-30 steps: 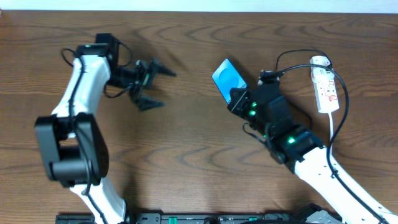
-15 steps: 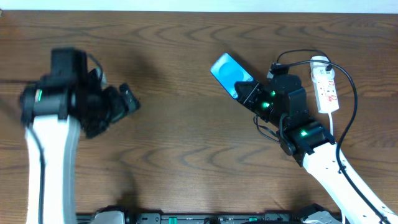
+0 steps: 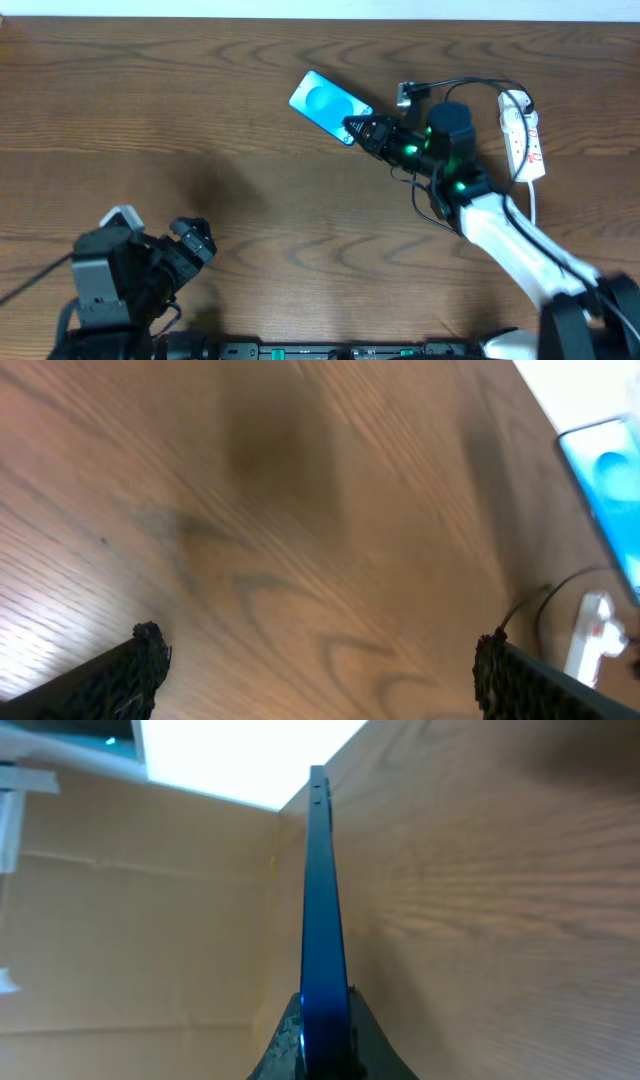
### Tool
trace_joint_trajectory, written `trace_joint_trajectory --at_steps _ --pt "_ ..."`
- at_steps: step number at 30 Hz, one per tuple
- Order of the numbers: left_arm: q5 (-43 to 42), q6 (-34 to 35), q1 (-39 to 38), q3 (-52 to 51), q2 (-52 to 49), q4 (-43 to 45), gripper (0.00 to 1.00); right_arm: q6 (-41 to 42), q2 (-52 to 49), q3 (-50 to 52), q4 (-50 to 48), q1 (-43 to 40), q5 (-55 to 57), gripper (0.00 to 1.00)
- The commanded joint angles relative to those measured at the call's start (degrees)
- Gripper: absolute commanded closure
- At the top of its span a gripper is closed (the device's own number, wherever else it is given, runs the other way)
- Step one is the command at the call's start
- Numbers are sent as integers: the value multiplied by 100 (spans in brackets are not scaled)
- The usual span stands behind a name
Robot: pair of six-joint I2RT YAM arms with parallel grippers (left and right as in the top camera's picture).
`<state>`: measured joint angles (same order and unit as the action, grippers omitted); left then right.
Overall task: Plug charger to phone and switch on socket
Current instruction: 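Open the left gripper and pull it back, right gripper holding phone, then move the phone with the right gripper toward the left gripper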
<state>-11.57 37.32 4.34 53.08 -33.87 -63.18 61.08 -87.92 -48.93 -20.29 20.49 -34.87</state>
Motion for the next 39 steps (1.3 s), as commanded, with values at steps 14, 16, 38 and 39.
trace_joint_trajectory --at_steps 14,16,38,39 --pt "-2037 2815 -20 -1860 -675 3773 2 3268 -2343 -4 -3790 -581 -3091 99" --pt "-2365 3012 -28 -1897 -1043 4323 2 3526 -2343 -4 -3849 -577 -3093 99" --pt "-2785 4771 -1567 -1897 -3825 8155 1 5622 -2343 -2 -4074 -20 -2922 99" --pt "-2785 4771 -1567 -1897 -3827 8155 0 5646 -2343 -2 -4048 46 -2868 99"
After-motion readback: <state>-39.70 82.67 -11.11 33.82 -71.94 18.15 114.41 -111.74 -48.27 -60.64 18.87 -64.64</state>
